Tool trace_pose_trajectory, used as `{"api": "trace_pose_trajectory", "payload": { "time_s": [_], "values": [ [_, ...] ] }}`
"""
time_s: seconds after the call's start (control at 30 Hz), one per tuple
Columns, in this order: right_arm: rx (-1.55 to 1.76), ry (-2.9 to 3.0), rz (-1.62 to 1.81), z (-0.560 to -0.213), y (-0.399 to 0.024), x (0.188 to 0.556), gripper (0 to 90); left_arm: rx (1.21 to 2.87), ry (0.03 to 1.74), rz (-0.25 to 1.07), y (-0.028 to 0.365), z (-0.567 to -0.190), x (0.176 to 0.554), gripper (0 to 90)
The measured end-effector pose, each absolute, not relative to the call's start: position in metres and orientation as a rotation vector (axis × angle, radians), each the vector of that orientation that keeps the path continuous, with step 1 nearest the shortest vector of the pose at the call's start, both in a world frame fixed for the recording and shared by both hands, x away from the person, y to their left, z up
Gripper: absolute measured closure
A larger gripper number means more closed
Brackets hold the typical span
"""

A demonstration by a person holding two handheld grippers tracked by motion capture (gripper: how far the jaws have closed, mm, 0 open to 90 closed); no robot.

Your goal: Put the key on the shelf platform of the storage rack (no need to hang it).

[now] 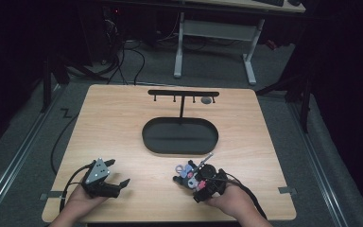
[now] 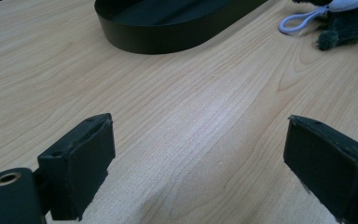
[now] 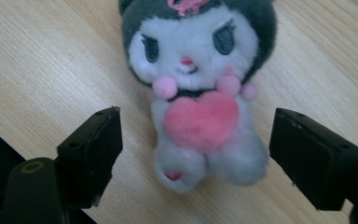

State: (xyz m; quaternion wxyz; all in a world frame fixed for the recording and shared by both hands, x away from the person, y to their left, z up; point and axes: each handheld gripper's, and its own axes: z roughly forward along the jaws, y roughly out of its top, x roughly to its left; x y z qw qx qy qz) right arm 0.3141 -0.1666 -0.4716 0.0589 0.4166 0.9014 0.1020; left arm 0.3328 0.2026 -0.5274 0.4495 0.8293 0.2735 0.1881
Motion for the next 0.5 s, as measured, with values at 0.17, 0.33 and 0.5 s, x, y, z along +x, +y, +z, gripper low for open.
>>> {"api": "trace_pose_trajectory", "payload": {
  "time_s": [0.17, 0.33, 0.5],
  "values": [
    [1.245, 2.727, 0.304, -0.478, -0.164, 0.316, 18.6, 2.052, 0.675, 0.466, 0.202, -0.527, 0.333, 9.8],
    [1.267, 2.720, 0.284, -0.484, -0.163, 0.316, 22.3, 2.062, 0.673, 0.471, 0.202, -0.528, 0.332, 9.8],
    [1.267, 2.718, 0.295, -0.486, -0.165, 0.317, 31.1, 2.063, 0.672, 0.473, 0.202, -0.528, 0.332, 9.8]
  ]
}}
